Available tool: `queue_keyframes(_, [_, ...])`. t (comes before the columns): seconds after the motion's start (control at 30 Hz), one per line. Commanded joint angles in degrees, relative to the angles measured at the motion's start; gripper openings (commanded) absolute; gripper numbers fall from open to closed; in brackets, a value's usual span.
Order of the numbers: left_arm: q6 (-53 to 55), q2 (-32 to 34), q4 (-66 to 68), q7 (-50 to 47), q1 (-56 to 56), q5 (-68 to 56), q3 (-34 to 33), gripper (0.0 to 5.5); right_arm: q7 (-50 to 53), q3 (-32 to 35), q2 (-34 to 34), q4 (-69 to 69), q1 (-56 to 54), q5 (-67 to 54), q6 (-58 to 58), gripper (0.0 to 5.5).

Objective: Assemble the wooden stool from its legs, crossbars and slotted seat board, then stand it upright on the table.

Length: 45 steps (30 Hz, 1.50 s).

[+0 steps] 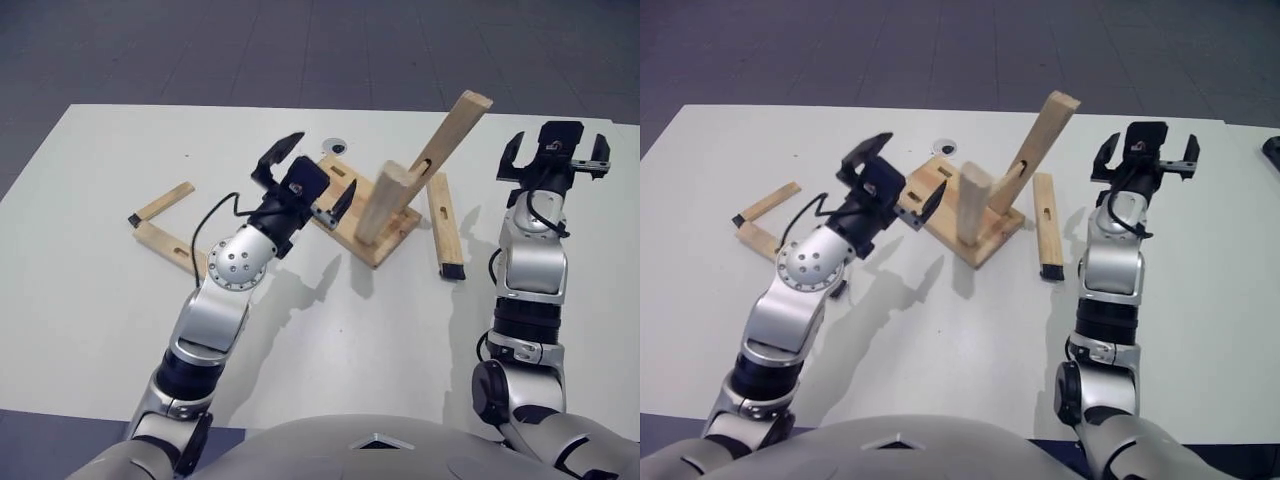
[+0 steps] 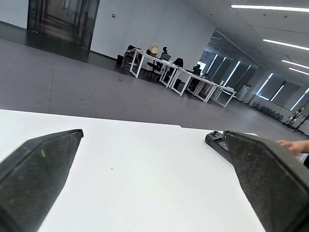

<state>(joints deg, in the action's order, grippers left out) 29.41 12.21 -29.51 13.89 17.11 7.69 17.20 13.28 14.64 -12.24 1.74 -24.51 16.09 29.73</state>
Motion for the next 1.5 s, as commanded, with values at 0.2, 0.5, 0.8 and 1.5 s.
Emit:
queue_keyframes(0.2, [-3.6, -4.4, 5.8, -18.4, 8.3, 2.8, -20.4, 5.36, -19.2, 5.0, -1.3, 15.9, 0.0, -25.2, -4.0, 5.40])
queue_keyframes(0.5, [-5.1, -2.2, 11.6, -25.2, 7.4, 1.6, -32.7, 5.36, -39.7, 14.7, -13.2, 35.2, 8.8, -77.9, 13.8, 5.40])
queue_keyframes(0.8, [-6.0, -3.8, 11.0, -25.5, 3.3, 4.1, -28.5, 5.36, -58.5, 6.0, -34.2, 36.7, 18.4, -75.4, 17.5, 5.40])
queue_keyframes(1.5, [-7.4, -6.8, 13.8, -30.4, 6.8, 2.2, -30.0, 5.40, -43.8, -15.4, -11.1, 16.2, -4.7, -45.8, -5.7, 5.35])
